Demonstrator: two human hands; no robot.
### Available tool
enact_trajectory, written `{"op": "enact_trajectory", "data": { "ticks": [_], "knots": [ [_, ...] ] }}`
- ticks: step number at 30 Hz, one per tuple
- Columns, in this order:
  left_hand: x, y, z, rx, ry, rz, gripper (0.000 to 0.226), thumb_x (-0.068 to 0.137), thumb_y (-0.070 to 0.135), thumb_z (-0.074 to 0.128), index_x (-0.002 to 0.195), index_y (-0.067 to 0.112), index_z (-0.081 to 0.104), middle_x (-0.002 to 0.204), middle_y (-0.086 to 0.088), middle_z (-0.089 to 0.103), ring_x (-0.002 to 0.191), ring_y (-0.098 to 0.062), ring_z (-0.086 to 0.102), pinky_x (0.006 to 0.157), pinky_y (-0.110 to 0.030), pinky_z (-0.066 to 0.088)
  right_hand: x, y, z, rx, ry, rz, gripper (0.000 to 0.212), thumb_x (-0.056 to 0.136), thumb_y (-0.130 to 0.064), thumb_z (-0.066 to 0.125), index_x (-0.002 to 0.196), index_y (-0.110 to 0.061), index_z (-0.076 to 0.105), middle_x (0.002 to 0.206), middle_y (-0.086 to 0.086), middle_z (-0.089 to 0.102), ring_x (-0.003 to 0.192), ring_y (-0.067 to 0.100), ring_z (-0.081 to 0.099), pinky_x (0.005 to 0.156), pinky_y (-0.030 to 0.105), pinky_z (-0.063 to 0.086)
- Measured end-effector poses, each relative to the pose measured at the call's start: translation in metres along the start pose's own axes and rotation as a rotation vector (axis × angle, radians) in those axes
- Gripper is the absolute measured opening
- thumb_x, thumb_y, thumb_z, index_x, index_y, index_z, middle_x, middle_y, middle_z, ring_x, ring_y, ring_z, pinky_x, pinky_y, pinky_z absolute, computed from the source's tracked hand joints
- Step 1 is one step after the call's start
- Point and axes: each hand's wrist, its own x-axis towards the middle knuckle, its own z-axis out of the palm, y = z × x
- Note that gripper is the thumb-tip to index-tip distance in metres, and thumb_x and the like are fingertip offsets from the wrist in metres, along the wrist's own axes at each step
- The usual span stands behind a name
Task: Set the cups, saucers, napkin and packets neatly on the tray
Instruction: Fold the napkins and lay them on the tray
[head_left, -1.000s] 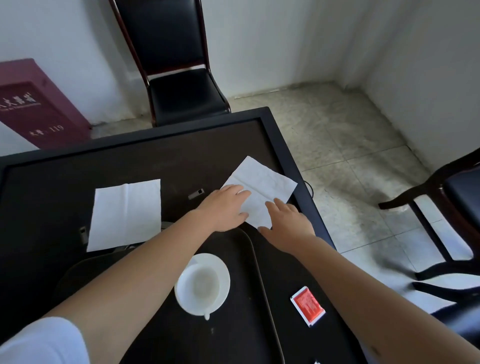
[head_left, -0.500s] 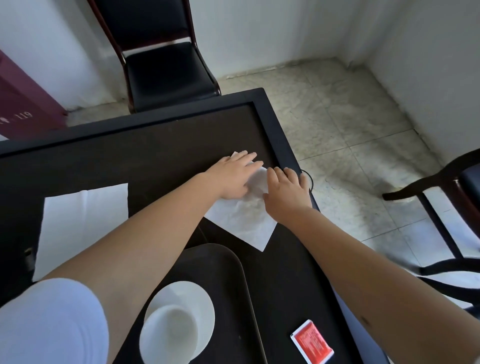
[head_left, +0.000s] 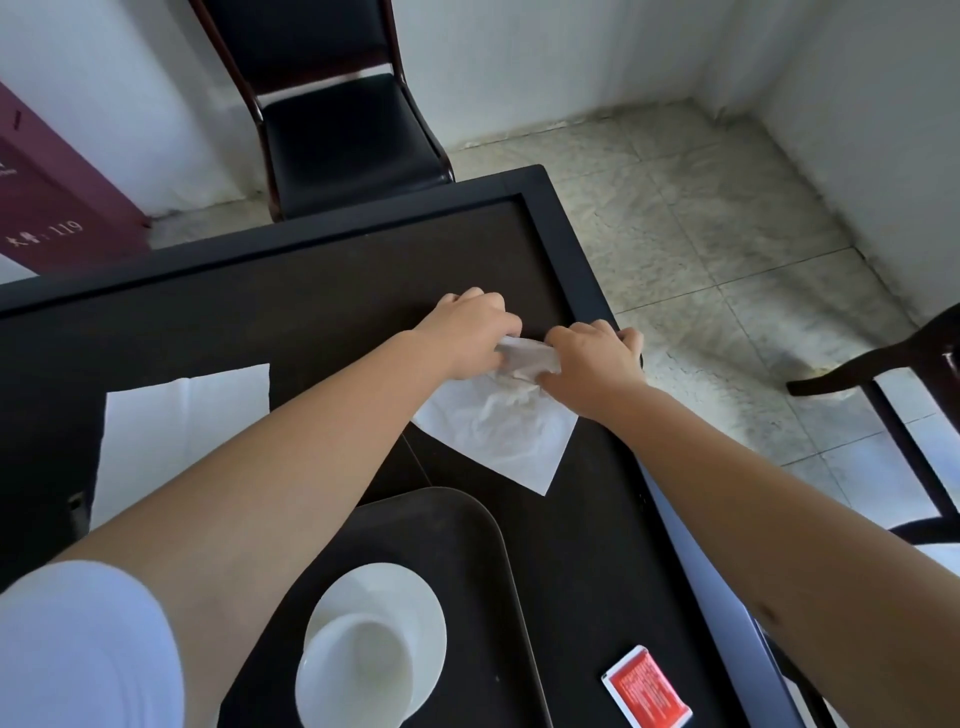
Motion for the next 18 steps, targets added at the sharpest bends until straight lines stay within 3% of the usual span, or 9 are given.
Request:
{"op": "enact_trajectory", "data": {
  "ticks": [6,9,12,14,18],
  "knots": [
    [-0.013,-0.001,-0.012,-0.018,0.060,0.013,0.015,0.086,0.009,0.053,0.087,0.024,0.055,0.085,0.007,0.055,0.084,-0.020,0.052,0.082,-0.034,0.033,-0.019,0.002,-0.002,0.165,0.100,0.000,0.009,0.086,-0.029,0.057,0.079,-0.025,0.055,0.069,-0.007,0.052,0.077,0.018,0.050,0.074,0.034,0.015],
    [-0.021,-0.002,-0.016,-0.017,0.092,0.016,0.019,0.085,0.006,0.051,0.087,0.024,0.058,0.083,0.006,0.054,0.079,-0.019,0.052,0.082,-0.035,0.037,-0.027,0.001,-0.006,0.208,0.077,0.019,0.005,0.086,-0.031,0.059,0.089,-0.029,0.055,0.064,-0.012,0.050,0.072,0.017,0.049,0.076,0.034,0.024],
    [-0.032,-0.004,-0.020,-0.027,0.130,0.021,0.018,0.085,0.007,0.050,0.086,0.023,0.059,0.084,0.006,0.054,0.080,-0.019,0.052,0.083,-0.036,0.039,-0.036,0.000,-0.011,0.329,0.071,0.071,0.010,0.085,-0.027,0.062,0.094,-0.025,0.058,0.068,-0.011,0.055,0.069,0.018,0.052,0.065,0.032,0.038],
    [-0.039,-0.006,-0.020,-0.014,0.158,0.021,0.017,0.086,0.008,0.051,0.085,0.022,0.059,0.084,0.005,0.056,0.080,-0.019,0.053,0.083,-0.036,0.040,-0.042,-0.001,-0.015,0.397,0.113,0.100,0.004,0.086,-0.022,0.061,0.090,-0.021,0.061,0.072,-0.006,0.059,0.070,0.018,0.056,0.057,0.030,0.040],
    [-0.057,-0.012,-0.019,0.017,0.167,0.032,0.015,0.088,0.009,0.053,0.086,0.021,0.061,0.085,0.006,0.060,0.085,-0.018,0.053,0.085,-0.038,0.043,-0.058,-0.006,-0.017,0.451,0.224,0.066,0.002,0.087,-0.020,0.063,0.085,-0.020,0.064,0.080,-0.007,0.062,0.075,0.015,0.056,0.061,0.032,0.046]
  ]
}}
